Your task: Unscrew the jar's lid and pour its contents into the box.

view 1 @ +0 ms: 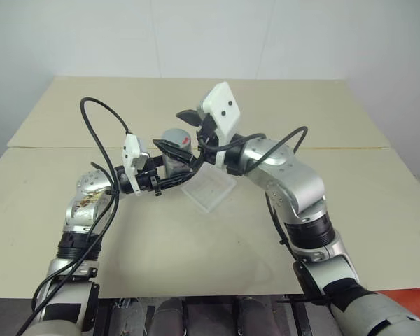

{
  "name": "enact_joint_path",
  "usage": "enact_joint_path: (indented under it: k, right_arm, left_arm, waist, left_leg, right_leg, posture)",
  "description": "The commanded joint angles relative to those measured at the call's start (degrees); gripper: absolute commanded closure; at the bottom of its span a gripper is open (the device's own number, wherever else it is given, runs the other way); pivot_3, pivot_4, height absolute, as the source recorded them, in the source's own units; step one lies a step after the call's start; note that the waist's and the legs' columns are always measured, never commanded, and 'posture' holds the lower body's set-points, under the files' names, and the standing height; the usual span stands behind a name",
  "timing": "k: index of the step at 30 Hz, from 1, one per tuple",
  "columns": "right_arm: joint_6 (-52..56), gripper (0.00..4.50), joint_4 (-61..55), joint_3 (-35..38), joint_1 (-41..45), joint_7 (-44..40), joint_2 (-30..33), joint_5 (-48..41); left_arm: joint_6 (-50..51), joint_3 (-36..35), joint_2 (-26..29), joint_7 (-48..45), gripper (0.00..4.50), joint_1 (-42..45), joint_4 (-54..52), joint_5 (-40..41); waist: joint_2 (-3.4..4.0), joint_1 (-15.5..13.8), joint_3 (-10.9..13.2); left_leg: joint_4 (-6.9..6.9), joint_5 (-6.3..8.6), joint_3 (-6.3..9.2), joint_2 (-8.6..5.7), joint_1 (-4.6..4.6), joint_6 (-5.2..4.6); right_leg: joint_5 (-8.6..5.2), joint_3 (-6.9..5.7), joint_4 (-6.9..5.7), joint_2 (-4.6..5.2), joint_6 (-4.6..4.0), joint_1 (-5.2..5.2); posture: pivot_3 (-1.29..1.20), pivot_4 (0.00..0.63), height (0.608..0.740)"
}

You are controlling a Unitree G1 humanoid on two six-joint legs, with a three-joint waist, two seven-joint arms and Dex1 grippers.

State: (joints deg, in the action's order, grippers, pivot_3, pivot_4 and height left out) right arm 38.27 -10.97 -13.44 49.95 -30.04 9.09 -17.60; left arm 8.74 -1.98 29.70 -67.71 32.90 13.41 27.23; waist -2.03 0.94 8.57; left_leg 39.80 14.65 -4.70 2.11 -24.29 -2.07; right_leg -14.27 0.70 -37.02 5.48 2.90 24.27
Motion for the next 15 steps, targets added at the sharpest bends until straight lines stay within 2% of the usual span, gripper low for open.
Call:
enact_joint_path:
  k: [1, 15]
  right_arm:
    - [0.8, 0.05, -3.4, 1.1, -0.4, -0.4, 1.2, -0.4]
    - [2.3, 0.05, -6.6, 2.6, -2.1, -0.9, 3.6, -2.0]
  left_arm:
    - [-0.2, -2.3, 0.7, 0.0, 2.11, 0.0, -2.0, 1.3]
    - [0.1, -3.0, 0.4, -0.1, 2.11, -0.3, -2.3, 1.3]
  waist:
    - [0.0, 0.0, 0.0]
    - [0.0, 0.0, 0.0]
  left_leg:
    - [0.0, 0.0, 0.01, 0.0, 0.0, 0.0]
    - [0.0, 0.01, 0.03, 0.0, 0.0, -0.01]
  right_leg:
    - [0.0, 0.0, 0.0, 0.0, 0.0, 0.0]
    - [0.0, 0.0, 0.01, 0.0, 0.0, 0.0]
  posture:
    - [0.0, 0.15, 0.74]
    - [0.0, 0.15, 0.74]
